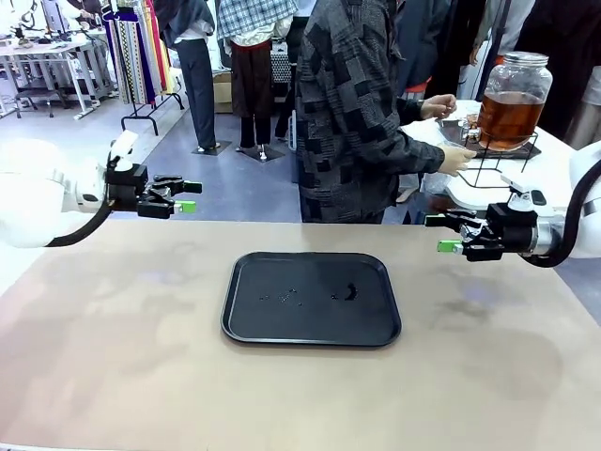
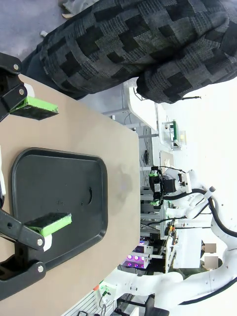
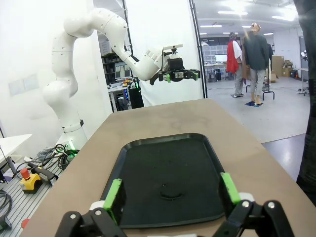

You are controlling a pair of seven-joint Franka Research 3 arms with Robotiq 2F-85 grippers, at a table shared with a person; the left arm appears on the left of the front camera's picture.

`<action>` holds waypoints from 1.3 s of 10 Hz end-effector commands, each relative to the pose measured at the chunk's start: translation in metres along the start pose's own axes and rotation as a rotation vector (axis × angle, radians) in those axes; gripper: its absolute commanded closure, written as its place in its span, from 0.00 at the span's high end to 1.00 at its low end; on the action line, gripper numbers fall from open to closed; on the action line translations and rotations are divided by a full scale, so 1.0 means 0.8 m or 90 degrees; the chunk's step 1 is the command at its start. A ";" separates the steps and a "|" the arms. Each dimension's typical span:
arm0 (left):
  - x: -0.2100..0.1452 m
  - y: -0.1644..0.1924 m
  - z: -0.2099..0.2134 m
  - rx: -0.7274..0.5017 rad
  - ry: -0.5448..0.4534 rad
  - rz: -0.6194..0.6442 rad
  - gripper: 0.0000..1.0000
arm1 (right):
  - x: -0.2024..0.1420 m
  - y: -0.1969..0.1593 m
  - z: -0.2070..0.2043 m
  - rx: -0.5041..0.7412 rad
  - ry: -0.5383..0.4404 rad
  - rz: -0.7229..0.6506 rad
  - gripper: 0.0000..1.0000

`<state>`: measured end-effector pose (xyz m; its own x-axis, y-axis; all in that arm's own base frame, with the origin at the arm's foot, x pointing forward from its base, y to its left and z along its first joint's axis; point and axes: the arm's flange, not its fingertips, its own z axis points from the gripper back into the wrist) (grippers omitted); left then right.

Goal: Pour the drink into the iced cup.
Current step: Open the gripper to release the iced cup you were holding.

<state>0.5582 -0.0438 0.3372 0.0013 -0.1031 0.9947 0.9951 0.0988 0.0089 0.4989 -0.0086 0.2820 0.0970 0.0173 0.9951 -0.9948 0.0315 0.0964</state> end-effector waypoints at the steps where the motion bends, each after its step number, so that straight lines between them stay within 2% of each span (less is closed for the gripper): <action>1: 0.001 -0.001 0.000 0.000 0.000 -0.001 1.00 | 0.003 0.002 0.001 0.003 -0.006 0.002 1.00; 13: 0.001 -0.001 0.000 0.000 0.000 -0.001 1.00 | 0.003 0.002 0.001 0.003 -0.006 0.002 1.00</action>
<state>0.5582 -0.0438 0.3372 0.0013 -0.1031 0.9947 0.9951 0.0988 0.0089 0.4989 -0.0086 0.2820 0.0970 0.0173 0.9951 -0.9948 0.0315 0.0964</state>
